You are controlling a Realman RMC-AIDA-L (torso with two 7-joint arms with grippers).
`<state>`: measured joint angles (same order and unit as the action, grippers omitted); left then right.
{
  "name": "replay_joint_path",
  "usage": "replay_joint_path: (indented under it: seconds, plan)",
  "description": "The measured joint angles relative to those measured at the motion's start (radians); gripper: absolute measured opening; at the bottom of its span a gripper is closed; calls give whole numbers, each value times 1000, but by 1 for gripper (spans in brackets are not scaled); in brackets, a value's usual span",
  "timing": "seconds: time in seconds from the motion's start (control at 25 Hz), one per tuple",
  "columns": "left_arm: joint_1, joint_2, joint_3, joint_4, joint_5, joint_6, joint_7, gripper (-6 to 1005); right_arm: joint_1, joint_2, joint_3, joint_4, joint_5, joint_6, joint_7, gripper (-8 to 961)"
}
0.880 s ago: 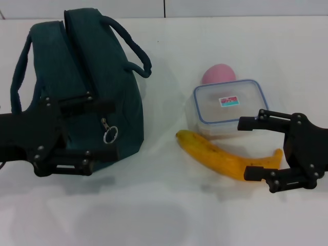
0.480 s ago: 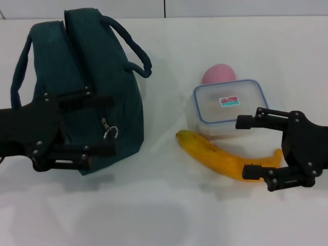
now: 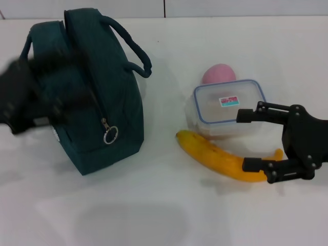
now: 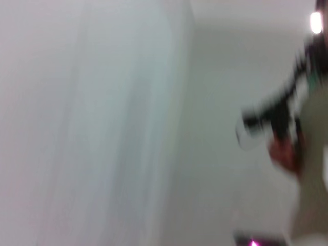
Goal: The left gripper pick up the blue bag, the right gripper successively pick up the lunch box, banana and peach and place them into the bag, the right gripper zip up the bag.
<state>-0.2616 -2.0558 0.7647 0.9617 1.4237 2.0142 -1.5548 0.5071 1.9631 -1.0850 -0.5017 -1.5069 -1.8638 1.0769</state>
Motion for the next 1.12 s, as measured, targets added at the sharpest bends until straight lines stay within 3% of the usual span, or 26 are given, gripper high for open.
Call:
replay_joint_path:
  seconds: [0.16,0.32,0.4,0.52,0.68,0.84,0.96,1.12]
  plan:
    - [-5,19,-59,-93,-130,-4,-24,894,0,-1,25,2,2,0,0,869]
    - [-38,42,-202,-98,-118,-61,-152,895,-3,2,34,6,4,9,-2,868]
    - [-60,66,-254,-88,-94,-114,-244,895,-5,4,34,5,4,18,-3,867]
    - [-89,122,-266,-46,-59,-164,-404,894,-5,4,34,5,5,25,-1,866]
    - [-157,178,-263,64,161,-238,-659,894,-7,8,50,5,8,28,-1,865]
    - [-236,211,-264,129,430,-254,-798,894,-12,9,92,8,9,35,0,863]
    - [-264,215,-257,200,577,-250,-881,895,-12,9,110,9,9,36,0,862]
    - [-258,201,-202,329,706,-238,-988,895,-22,15,115,12,10,52,-4,861]
